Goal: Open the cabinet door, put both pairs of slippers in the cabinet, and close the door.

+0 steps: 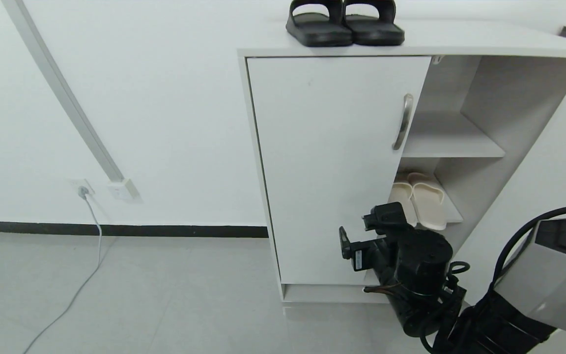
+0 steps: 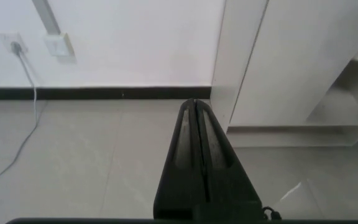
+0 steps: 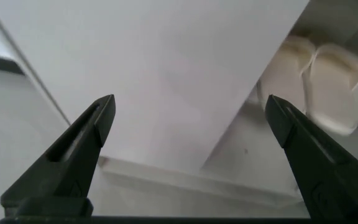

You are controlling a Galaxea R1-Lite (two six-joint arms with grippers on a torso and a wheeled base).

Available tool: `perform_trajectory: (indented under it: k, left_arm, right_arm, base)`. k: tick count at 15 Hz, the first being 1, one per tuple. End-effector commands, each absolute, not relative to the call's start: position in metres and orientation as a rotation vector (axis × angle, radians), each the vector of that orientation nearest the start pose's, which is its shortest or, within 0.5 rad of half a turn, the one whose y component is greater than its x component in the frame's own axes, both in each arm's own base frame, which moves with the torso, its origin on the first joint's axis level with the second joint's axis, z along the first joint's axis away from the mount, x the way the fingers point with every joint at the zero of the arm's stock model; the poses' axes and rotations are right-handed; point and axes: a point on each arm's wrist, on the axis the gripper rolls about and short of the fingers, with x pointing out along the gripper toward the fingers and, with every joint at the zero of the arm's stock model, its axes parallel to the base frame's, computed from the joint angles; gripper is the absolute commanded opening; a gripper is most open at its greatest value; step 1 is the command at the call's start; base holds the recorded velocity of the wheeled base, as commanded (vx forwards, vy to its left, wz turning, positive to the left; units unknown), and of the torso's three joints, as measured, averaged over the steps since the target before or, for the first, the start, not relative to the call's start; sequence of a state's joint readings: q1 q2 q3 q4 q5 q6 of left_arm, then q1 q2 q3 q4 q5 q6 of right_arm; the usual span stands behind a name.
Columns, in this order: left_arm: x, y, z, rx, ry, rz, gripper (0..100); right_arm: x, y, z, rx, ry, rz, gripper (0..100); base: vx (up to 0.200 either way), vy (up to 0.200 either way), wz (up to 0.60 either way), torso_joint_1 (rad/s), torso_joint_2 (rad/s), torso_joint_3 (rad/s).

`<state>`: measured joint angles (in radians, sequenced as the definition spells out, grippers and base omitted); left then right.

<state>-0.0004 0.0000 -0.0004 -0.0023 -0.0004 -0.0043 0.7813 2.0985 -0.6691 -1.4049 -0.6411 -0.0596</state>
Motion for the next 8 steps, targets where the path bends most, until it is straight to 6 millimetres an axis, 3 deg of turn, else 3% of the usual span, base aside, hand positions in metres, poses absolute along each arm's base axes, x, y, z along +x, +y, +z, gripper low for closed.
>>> perform_trajectory:
  k: [1,8]
  left_arm:
    - [-0.0227,0.0000,0.0757,-0.005,0.000,0.002,0]
    - [-0.0228,0.0000,0.0761,-0.005,-0.002,0.000,0]
  right_arm:
    - [0.2570,0.2357,0.0935,-0.080,0.019,0.140,100]
    - [0.2563,0.2350,0.0924,-0.083,0.023,0.140,100]
  base:
    - [0.000,0.000,0.00,0.027,-0.54,-0.359]
    - [0.000,0.000,0.00,0.118,-0.46,-0.342]
